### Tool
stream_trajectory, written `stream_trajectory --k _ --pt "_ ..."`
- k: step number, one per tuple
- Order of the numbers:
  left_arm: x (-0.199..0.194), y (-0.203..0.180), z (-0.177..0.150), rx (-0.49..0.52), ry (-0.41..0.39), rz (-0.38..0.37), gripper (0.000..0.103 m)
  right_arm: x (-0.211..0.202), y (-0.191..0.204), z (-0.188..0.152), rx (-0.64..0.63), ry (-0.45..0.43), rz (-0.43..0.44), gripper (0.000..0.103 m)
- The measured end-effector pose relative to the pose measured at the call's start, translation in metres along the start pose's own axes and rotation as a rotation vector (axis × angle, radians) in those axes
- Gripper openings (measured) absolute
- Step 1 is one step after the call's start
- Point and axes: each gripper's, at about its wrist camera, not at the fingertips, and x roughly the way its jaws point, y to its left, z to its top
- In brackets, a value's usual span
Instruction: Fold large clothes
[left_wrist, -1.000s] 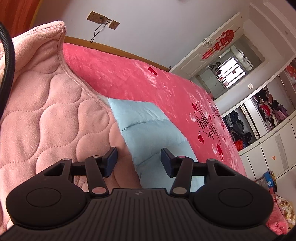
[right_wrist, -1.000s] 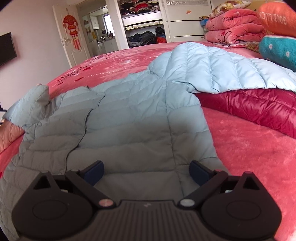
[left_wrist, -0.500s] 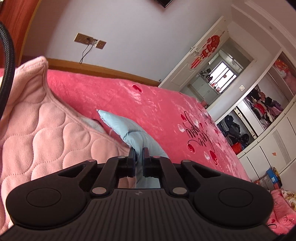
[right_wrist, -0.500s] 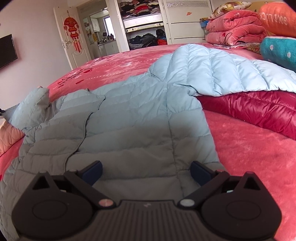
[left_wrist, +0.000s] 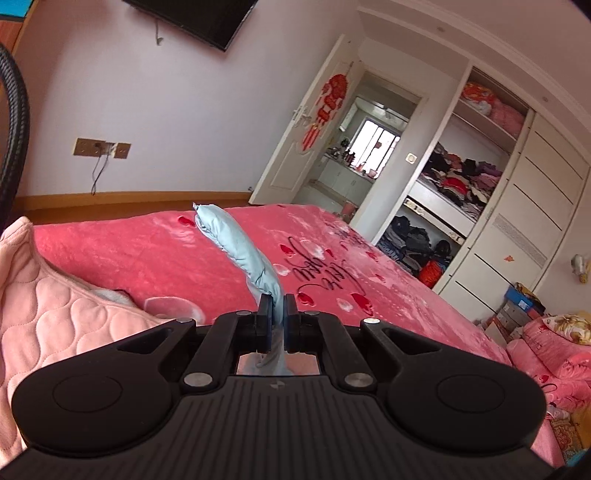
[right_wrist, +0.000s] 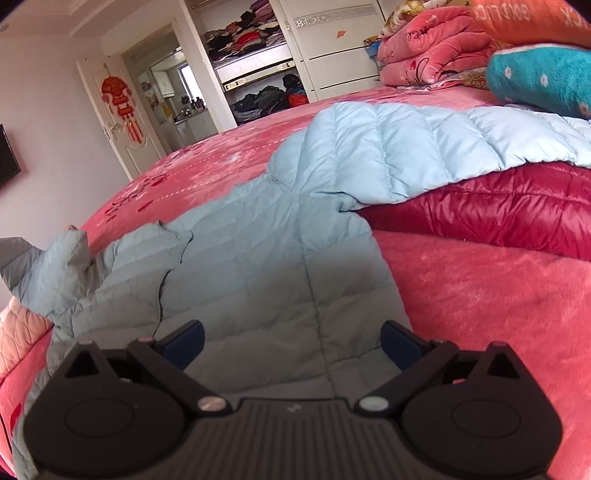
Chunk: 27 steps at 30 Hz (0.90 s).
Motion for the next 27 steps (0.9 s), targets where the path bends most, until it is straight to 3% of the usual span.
stream_trajectory --k 7,13,22,27 --pt "-0.032 -0.091 -0.005 0.137 -0.017 -0.164 0.002 -0.005 -0.01 0.006 0.048 -0.031 0.021 0.101" --pt "-0.046 -0.167 -0.04 0.224 0.033 -0.312 0.002 -0.005 -0.024 0.013 0.121 -0.065 0.024 0.101" --pt "-0.034 -0.246 -0.13 0.368 0.202 -0.49 0.002 0.001 -0.052 0.024 0.233 -0.103 0.024 0.101" --pt "-0.031 -0.254 -0.186 0.444 0.292 -0.533 0.003 0.002 -0.069 0.031 0.274 -0.128 0.021 0.101"
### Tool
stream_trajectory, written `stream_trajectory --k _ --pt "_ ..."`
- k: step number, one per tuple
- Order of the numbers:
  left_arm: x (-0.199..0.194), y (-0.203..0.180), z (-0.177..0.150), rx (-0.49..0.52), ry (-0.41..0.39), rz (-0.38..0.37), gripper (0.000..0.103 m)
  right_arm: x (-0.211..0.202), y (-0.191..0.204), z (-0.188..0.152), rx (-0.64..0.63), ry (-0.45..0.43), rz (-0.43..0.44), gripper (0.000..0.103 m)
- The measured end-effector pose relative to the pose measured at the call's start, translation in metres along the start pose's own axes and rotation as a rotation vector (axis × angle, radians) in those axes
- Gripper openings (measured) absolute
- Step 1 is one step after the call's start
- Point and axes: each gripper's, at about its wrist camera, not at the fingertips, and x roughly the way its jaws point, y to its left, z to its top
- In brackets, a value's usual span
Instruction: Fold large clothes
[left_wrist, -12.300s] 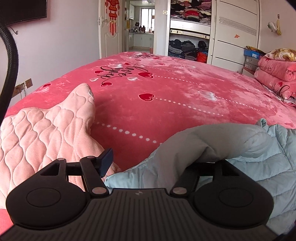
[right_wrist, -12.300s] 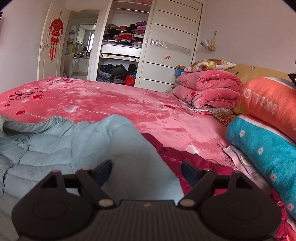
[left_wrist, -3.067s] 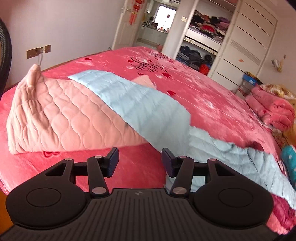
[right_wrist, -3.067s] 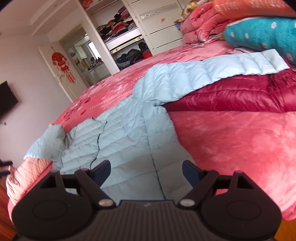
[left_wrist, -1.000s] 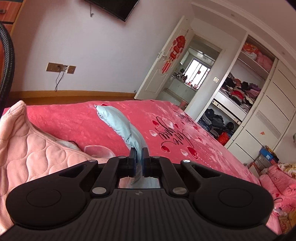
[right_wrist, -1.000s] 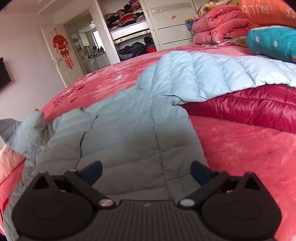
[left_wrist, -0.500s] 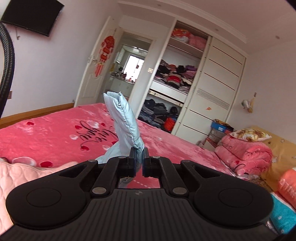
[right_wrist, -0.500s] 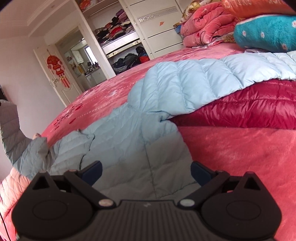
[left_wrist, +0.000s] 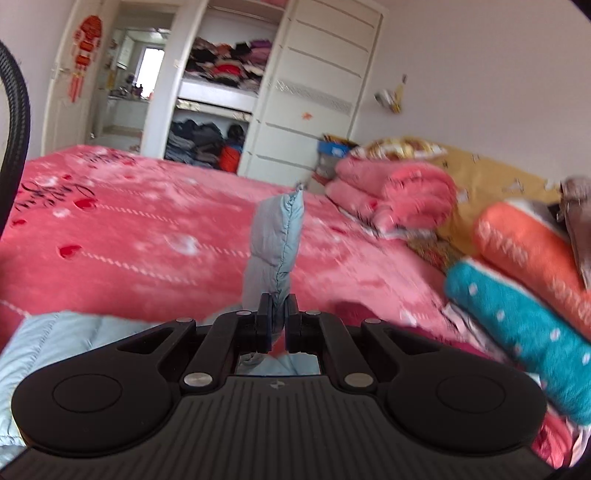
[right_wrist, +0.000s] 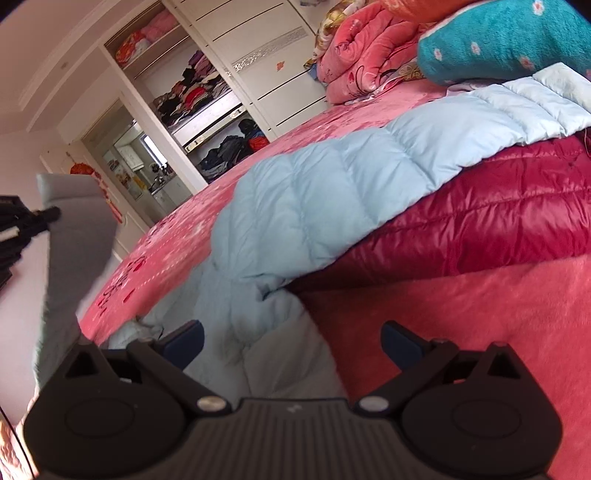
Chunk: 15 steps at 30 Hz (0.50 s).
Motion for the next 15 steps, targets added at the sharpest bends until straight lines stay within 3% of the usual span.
stream_trajectory --k 8,14,15 --pt "0.032 -0.024 -0.073 0.075 0.138 0.015 0.005 0.003 -0.019 0.014 0.075 -0.022 0.02 0.101" --pt "0.007 -0.018 -0.097 0.095 0.155 0.011 0.027 0.007 -0.021 0.02 0.082 -0.022 0.038 0.102" --pt "0.0 -0.015 -0.096 0.103 0.151 0.015 0.038 0.008 -0.02 0.02 0.08 -0.022 0.041 0.102"
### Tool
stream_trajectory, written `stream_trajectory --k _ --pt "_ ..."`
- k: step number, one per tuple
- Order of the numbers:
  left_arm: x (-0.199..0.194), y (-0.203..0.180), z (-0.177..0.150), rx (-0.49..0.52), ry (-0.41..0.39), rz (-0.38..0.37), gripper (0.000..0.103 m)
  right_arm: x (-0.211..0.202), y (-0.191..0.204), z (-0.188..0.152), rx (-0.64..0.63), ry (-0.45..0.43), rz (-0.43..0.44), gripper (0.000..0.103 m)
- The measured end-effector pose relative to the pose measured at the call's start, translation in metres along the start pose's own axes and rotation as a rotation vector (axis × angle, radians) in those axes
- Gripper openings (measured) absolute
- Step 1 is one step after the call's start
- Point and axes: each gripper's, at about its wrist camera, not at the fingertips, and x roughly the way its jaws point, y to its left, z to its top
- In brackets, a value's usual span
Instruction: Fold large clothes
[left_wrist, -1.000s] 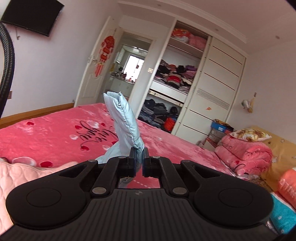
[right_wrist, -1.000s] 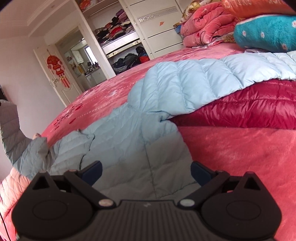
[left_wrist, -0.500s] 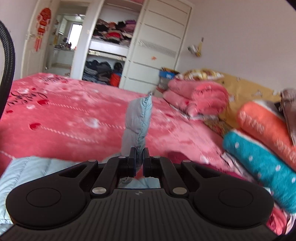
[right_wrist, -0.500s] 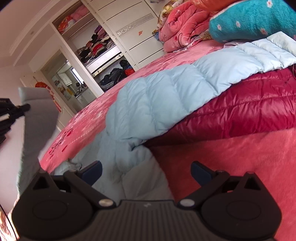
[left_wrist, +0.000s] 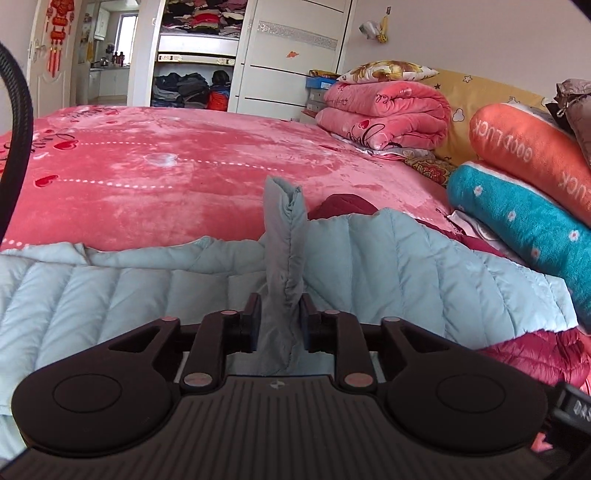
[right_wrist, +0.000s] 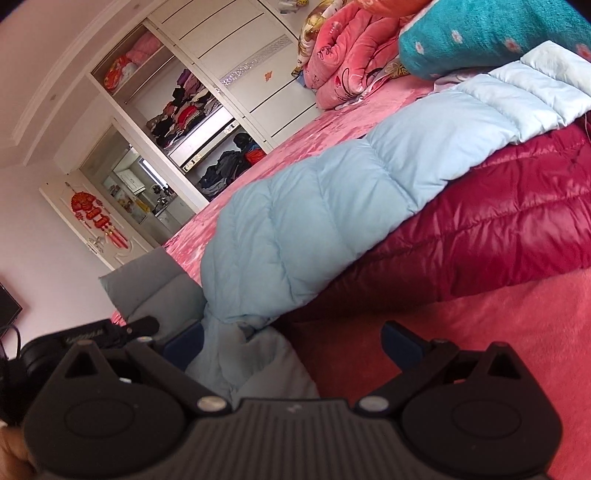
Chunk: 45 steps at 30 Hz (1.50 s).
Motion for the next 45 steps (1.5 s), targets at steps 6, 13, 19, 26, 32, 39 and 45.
stream_trajectory --k 6,13,19,26,32,39,45 --pt "-0.039 0.016 -0.023 0.046 -0.025 0.021 0.061 0.004 0.007 0.002 -0.04 0.0 0.024 0.102" --pt "-0.022 0.069 -0.03 0.072 0.027 0.24 0.066 0.012 0.026 -0.005 -0.116 0.013 0.049 0.102" --pt "0.009 0.113 -0.042 0.074 0.104 0.432 0.064 0.026 0.051 -0.017 -0.24 0.04 0.062 0.102" --pt "0.03 0.139 -0.034 0.023 0.127 0.542 0.065 0.042 0.064 -0.024 -0.293 0.062 0.065 0.102" --pt "0.025 0.144 -0.036 0.001 0.127 0.547 0.064 0.047 0.057 -0.017 -0.256 0.056 0.056 0.102" --pt "-0.025 0.12 -0.027 -0.059 0.064 0.47 0.067 0.032 0.049 -0.006 -0.265 0.001 0.02 0.102" --pt "-0.079 0.07 -0.034 -0.017 0.046 0.381 0.07 0.006 0.021 0.012 -0.237 -0.102 -0.102 0.102"
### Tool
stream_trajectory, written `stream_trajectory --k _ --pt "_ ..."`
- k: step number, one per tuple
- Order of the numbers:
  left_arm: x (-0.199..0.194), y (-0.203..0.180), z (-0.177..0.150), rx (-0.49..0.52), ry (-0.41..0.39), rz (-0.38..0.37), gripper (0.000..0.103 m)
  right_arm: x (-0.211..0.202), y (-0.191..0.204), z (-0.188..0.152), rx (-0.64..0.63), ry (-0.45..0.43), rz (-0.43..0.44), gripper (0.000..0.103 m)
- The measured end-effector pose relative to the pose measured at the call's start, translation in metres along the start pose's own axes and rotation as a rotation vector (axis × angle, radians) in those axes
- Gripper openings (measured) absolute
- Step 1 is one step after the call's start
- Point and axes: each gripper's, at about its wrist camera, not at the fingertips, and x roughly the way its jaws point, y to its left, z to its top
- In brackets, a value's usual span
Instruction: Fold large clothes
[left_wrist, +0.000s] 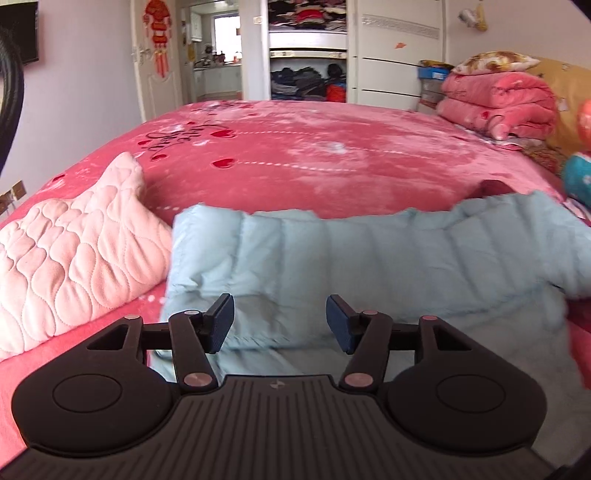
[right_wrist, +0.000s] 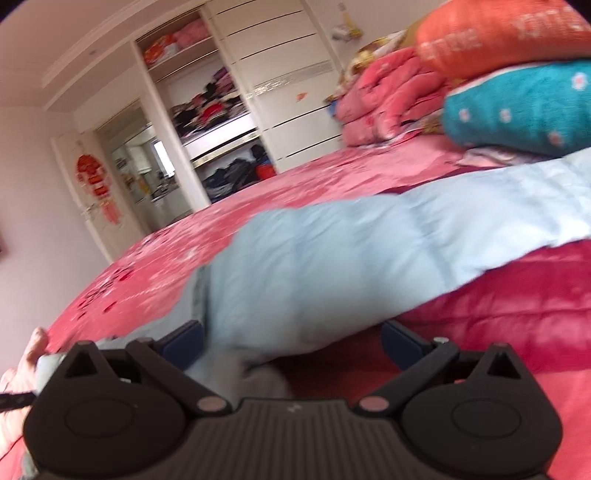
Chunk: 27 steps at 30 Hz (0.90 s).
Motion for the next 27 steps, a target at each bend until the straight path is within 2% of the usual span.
stream_trajectory --k 4,8,11,16,23,25,27 --pt "-0.04 -0.025 -0.016 0.031 0.009 -0.091 0.077 -0.019 -0.041 0.01 0.09 -0.072 -0.115 0.101" --pt "-0.067 -0.06 -0.033 0.077 0.039 -0.18 0.078 -0.035 -0.09 0.017 0.254 -0.124 -0.168 0.093" --pt "-0.077 -0.088 -0.041 0.118 0.056 -0.242 0.079 -0.043 -0.117 0.02 0.347 -0.163 -0.195 0.092" --pt "-0.083 -0.132 -0.056 0.147 0.106 -0.326 0.081 -0.042 -0.153 0.022 0.487 -0.2 -0.175 0.091" --pt "-0.082 -0.174 -0.071 0.192 0.145 -0.414 0.088 -0.03 -0.181 0.024 0.615 -0.254 -0.086 0.09" --pt "-0.079 -0.178 -0.073 0.203 0.143 -0.418 0.089 -0.027 -0.188 0.026 0.643 -0.279 -0.066 0.088" --pt "-0.076 -0.177 -0.074 0.201 0.139 -0.416 0.089 -0.024 -0.191 0.029 0.652 -0.293 -0.058 0.077"
